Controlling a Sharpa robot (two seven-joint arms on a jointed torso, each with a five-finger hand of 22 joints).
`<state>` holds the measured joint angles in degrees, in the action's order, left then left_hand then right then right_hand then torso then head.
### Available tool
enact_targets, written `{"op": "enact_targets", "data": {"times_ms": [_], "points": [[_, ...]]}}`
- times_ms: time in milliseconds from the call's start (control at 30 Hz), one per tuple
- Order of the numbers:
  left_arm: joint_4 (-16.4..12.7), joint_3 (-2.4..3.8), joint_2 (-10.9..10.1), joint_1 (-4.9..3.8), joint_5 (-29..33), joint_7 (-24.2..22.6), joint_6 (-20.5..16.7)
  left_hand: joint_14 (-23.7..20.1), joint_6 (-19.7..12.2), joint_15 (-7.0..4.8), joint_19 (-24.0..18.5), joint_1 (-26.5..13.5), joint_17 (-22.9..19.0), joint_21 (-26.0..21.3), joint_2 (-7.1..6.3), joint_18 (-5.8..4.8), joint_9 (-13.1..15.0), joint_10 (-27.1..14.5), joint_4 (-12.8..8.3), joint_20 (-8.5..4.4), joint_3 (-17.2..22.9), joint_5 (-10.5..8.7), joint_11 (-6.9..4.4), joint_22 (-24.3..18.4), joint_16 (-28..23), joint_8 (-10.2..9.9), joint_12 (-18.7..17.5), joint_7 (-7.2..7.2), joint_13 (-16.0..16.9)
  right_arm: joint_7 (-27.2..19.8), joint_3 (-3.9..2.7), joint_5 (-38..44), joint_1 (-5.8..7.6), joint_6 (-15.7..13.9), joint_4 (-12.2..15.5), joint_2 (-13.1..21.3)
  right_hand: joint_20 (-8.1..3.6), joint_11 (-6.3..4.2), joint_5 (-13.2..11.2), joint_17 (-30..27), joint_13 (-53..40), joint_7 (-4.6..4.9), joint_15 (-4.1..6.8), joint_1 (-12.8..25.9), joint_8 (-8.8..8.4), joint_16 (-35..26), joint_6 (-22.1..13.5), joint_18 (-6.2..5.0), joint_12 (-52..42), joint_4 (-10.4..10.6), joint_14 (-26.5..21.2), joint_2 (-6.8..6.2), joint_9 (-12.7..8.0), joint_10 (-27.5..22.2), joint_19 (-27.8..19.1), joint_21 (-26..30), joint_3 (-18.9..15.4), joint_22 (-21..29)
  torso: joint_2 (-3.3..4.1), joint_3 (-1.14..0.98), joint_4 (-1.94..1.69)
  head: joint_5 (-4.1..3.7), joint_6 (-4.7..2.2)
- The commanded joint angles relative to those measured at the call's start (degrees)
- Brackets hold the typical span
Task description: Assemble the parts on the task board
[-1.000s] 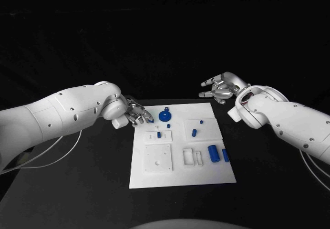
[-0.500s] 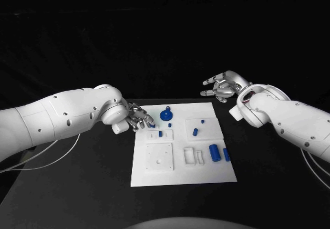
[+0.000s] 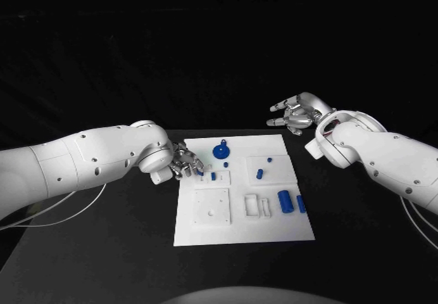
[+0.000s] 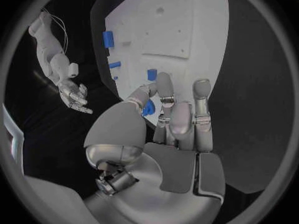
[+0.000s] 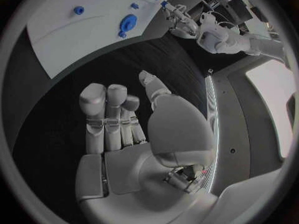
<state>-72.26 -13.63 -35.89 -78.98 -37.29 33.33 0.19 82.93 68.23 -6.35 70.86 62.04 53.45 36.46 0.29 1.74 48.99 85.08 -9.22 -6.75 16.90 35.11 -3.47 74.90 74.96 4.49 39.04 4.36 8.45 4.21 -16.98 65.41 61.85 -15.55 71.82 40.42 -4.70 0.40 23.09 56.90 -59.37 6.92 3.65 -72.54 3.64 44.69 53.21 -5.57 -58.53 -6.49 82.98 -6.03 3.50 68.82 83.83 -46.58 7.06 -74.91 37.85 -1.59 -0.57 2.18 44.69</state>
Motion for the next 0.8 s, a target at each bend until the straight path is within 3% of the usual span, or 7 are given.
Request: {"op": "enact_targets", "data": {"times_ms": [33, 800], "points": [[-0.06, -0.05, 0.35, 0.21, -2.23, -0.30, -2.17, 0.06, 7.00, -0.08, 0.09, -0.08, 0.01, 0.38, 0.48, 0.90, 1.07, 1.79, -1.77, 0.03, 2.30, 0.27, -1.18, 1.08, 0.29, -0.15, 0.12, -5.99, 0.01, -0.45, -0.03, -0.01, -0.02, 0.53, 0.15, 0.05, -0.11, 0.14, 0.30, 0.01, 0.05, 0.22, 0.13, 0.27, -0.17, -0.26, 0.37, -0.46, -0.03, -0.29, 0.21, 0.34, 0.06, -0.34, 3.58, 0.24, 0.10, -4.50, -0.01, 0.00, -0.09, 0.01, 0.11], [0.21, -0.12, 1.60, 1.34, -4.39, -1.01, -2.15, 0.04, 7.08, -0.07, 0.06, -0.03, -0.07, 0.38, 0.50, 0.90, 2.10, 1.80, -1.64, 0.00, 2.41, 0.24, -1.20, 1.07, 0.25, -0.29, 0.17, -6.04, 0.01, -0.53, -0.03, -0.01, -0.02, 0.59, 0.33, 0.03, -0.12, 0.13, 0.46, 0.06, 0.06, 0.21, 0.14, 0.51, -0.16, -0.30, 0.48, -0.45, -0.07, -0.40, 0.22, 0.33, 0.06, -0.32, 3.59, 0.27, 0.33, -4.56, -0.03, 0.01, -0.02, 0.14, 0.44]]}}
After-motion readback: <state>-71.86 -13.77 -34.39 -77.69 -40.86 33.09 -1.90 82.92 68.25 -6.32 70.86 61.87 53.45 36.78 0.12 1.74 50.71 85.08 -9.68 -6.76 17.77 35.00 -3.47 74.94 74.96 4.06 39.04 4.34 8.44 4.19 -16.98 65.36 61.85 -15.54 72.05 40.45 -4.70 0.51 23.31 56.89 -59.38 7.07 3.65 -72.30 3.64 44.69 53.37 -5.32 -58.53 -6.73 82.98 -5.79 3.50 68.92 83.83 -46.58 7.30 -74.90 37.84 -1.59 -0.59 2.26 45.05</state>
